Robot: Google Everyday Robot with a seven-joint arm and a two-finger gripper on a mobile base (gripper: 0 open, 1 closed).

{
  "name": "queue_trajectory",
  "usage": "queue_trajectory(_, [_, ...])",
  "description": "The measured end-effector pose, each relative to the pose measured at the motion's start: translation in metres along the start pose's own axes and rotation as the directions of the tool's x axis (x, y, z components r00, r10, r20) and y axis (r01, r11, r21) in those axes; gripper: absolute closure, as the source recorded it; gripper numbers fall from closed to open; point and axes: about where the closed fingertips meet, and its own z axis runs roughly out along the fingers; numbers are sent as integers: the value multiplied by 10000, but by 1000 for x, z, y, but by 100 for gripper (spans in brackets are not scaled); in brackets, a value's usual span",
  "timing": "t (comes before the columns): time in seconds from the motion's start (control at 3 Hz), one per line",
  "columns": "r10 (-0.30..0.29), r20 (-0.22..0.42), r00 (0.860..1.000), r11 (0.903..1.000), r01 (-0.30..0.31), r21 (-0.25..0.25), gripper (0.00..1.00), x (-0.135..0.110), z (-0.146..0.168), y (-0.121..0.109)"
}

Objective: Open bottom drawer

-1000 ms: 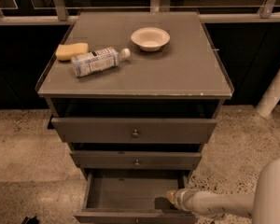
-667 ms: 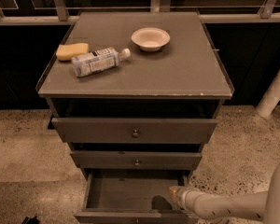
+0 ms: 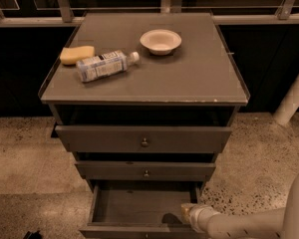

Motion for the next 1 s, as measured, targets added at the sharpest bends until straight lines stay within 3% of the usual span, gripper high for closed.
queue_trajectory(0.67, [0, 0, 10000, 10000, 0, 0, 11, 0, 0, 0])
queue_trajectory(1.0, [0, 0, 10000, 10000, 0, -1, 0, 0, 0, 0])
